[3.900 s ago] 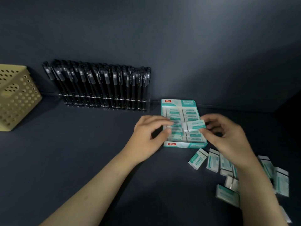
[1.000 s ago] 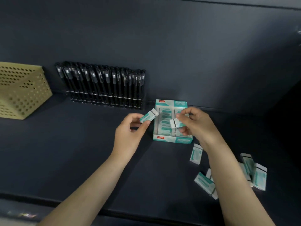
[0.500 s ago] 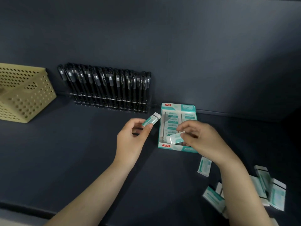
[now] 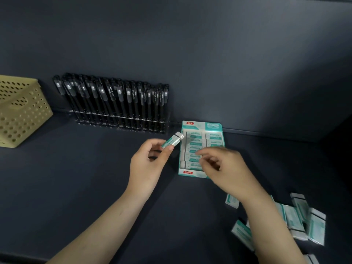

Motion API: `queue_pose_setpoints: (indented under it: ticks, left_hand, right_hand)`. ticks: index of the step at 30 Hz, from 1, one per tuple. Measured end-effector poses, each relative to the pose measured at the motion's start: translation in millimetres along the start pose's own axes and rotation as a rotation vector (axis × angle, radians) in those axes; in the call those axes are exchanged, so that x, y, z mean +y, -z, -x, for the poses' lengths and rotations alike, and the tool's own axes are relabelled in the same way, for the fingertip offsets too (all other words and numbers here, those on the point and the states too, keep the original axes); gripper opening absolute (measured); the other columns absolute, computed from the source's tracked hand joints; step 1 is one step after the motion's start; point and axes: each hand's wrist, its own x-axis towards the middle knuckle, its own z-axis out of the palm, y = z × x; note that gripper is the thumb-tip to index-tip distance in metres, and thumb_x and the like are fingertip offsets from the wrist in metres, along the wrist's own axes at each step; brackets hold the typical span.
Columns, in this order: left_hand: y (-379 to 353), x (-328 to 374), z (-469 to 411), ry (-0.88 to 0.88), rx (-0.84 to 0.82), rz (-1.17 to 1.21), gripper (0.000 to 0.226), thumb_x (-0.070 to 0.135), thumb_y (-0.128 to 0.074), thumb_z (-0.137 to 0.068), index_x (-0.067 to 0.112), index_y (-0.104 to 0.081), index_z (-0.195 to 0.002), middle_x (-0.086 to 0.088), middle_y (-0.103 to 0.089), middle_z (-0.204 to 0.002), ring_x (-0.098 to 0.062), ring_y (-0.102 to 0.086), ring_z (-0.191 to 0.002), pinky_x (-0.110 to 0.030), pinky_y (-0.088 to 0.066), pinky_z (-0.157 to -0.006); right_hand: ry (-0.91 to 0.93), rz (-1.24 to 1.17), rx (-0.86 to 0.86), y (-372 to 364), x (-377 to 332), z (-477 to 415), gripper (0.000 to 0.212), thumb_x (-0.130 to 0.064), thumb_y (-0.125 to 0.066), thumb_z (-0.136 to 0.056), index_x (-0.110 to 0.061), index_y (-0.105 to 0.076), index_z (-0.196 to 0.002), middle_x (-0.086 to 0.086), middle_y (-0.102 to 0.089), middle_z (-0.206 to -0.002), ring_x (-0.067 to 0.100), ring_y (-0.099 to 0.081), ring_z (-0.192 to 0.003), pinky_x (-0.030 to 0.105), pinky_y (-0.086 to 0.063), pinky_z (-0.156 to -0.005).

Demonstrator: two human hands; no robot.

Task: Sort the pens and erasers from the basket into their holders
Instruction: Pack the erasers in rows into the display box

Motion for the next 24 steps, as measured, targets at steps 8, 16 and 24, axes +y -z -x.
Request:
queue_pose_setpoints:
  ticks: [8,16,24]
  left_hand:
    - [1.3,1.0,0.0,-0.057,-0.065,0.02,0.013,0.026,-0.072,-0.083,0.027,-0.069,-0.096,0.008,-0.068,-0.092,-0.003,-0.062,-0.083,-0.012,-0.047,-0.072]
    - [-2.1,-3.4,5.5,-0.415,-0.205,-0.207,0.031,0.046,-0.068,-0.078,0.038,-0.067,-0.108,0.025,-0.062,-0.107,-0.007,-0.055,-0.101,-0.014,-0.043,-0.085]
    - [-4.1,-6.0,8.7,-0.49,-0.194,-0.224,0.037,0.045,-0.067,-0.078,0.033,-0.064,-0.112,0.037,-0.057,-0.103,0.0,-0.054,-0.099,-0.009,-0.04,-0.086]
  right_hand:
    - [-0.1,-0.202,0.107,1.7,0.3,-1.9,0.016,-0.013,-0.063,-0.091,-0.025,-0.07,-0.099,-0.009,-0.071,-0.096,0.013,-0.069,-0.079,0.037,-0.059,-0.073]
    - [-0.193,-0.626,0.011,12.1,-12.0,-1.2,0.026,-0.005,-0.065,-0.087,-0.014,-0.068,-0.111,0.008,-0.072,-0.095,0.01,-0.066,-0.078,0.02,-0.054,-0.065]
    - [-0.232,-0.727,-0.048,11.5,-14.5,-0.9,0.031,0.004,-0.071,-0.079,-0.011,-0.062,-0.105,0.015,-0.07,-0.098,0.015,-0.067,-0.081,0.023,-0.054,-0.065]
